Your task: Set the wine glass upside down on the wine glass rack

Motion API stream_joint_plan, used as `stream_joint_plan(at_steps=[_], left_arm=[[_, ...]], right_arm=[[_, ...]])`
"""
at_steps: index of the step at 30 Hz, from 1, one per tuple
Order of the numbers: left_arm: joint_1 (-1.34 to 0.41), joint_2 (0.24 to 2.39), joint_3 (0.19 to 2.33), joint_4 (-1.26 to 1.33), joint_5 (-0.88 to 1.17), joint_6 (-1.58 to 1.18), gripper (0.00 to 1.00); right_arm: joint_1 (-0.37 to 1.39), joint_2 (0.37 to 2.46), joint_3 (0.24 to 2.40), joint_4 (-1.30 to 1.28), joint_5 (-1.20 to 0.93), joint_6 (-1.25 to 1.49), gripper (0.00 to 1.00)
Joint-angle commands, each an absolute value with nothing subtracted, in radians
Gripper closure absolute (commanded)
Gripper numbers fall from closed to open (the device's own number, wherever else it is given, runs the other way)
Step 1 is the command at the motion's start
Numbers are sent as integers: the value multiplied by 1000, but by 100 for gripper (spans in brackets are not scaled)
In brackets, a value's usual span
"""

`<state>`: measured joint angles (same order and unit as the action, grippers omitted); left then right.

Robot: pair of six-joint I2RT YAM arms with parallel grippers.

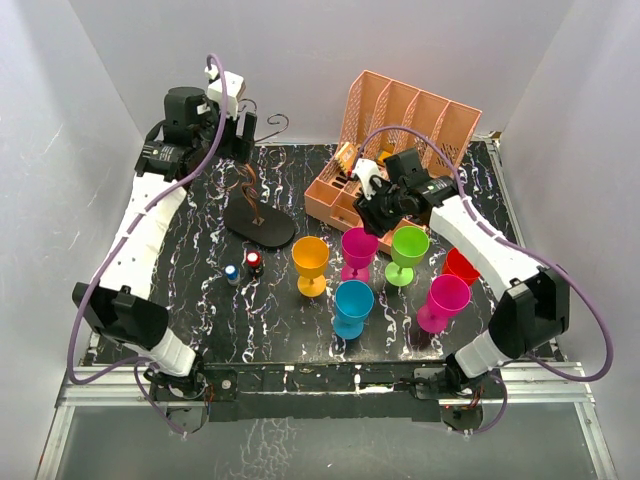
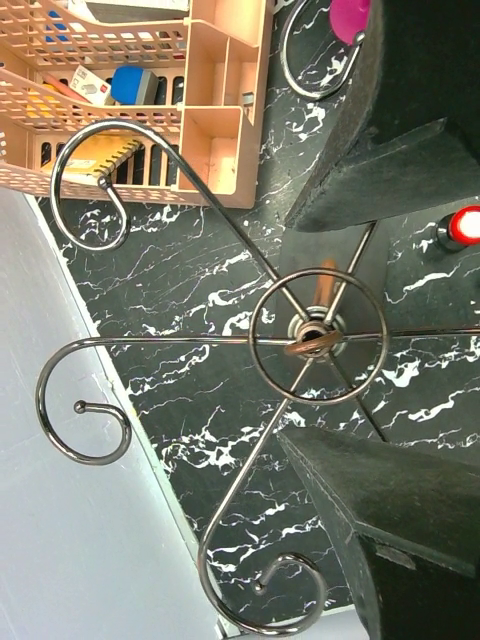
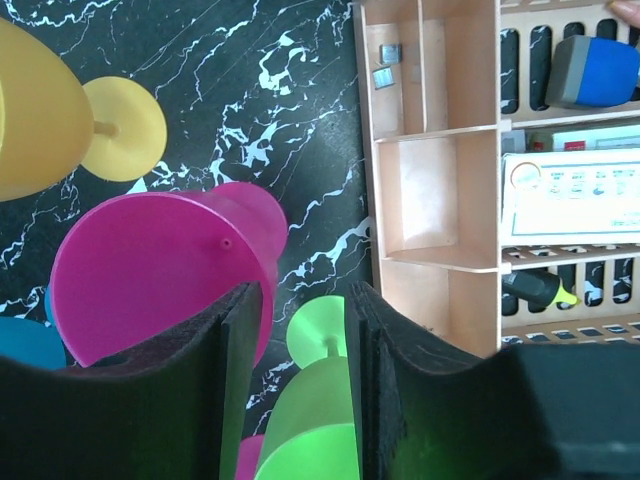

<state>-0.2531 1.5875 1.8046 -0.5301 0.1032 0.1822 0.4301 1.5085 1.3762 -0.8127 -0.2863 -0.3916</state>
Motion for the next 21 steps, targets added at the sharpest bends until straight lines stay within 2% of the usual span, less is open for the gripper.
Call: stream_joint_plan(at_steps=[1,4,7,13,21], left_arm=[[-258,1494,1789,-510,123,200,22],[-259,1481,1783,-509,116,206,21],[-259,1468,1779,-506,111,210,21],[-257,1444,1778,-508,114,224,18],[-258,1393,1793,-509,139,191,11]], right_arm=[[437,1530,1380,-809,-291,-394,58],[439,1543,1389,-821,-302,-393,59],[438,1547,1391,-824,-297,-390,66],[439,1555,1447,-863,-317,-396,91],[437,1463,1620,-919,-234,-441,92]])
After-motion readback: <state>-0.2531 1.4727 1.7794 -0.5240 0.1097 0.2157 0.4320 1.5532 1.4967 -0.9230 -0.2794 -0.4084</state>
